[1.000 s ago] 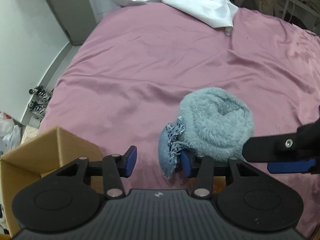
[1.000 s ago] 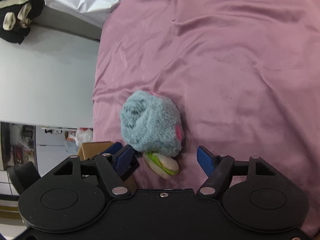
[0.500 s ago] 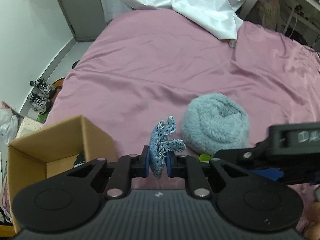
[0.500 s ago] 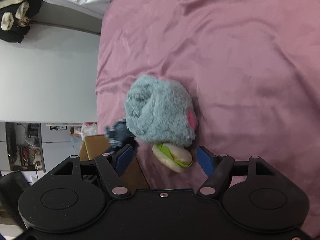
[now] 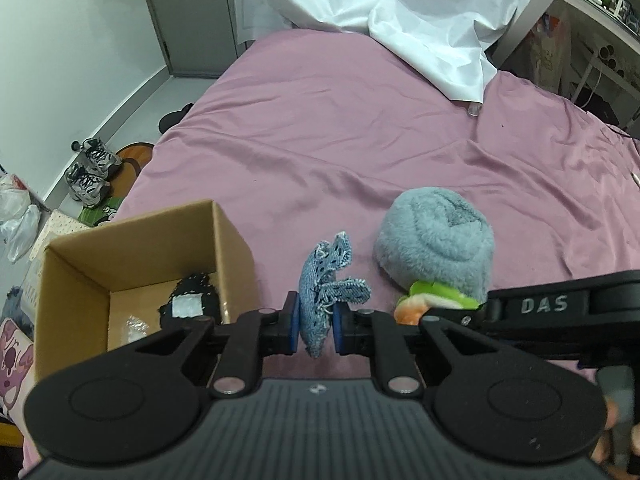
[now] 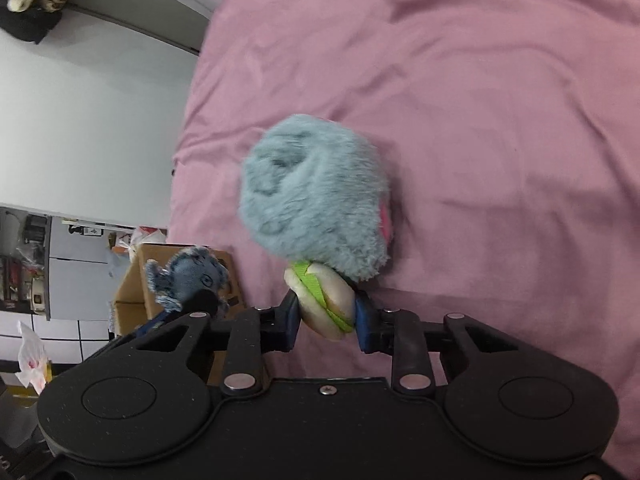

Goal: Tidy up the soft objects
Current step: 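Carry the blue-grey plush and plush hamburger over the box with both grippers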

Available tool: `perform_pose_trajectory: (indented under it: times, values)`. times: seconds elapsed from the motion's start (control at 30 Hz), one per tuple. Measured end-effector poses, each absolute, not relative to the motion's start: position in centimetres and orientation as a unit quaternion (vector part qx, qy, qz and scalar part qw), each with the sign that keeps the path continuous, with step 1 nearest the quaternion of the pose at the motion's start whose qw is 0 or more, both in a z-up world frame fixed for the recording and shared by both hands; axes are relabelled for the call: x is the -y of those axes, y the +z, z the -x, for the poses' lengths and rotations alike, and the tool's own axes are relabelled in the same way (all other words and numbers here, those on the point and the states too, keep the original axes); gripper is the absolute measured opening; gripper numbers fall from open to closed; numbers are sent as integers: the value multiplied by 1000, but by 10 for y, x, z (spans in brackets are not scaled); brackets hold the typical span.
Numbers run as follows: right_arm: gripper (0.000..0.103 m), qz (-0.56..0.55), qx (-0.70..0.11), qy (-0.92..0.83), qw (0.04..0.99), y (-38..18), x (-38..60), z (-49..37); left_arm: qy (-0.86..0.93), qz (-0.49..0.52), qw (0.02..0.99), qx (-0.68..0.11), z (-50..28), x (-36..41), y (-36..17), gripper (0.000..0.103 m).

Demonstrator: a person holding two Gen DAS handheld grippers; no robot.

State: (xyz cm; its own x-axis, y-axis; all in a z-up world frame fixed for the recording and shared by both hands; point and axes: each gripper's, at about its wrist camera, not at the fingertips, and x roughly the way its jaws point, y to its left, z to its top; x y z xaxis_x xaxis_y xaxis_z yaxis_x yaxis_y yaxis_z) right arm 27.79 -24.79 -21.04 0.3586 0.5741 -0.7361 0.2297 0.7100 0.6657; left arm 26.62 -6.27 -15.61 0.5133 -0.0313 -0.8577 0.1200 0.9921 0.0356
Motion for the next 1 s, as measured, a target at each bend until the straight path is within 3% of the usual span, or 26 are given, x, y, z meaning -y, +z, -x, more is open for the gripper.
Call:
perform_pose_trajectory:
  times: [1.0]
  values:
    - [28,-298,-442,192,824,-131,238,-253,33,-4,889,-456,-218,28,-101,15]
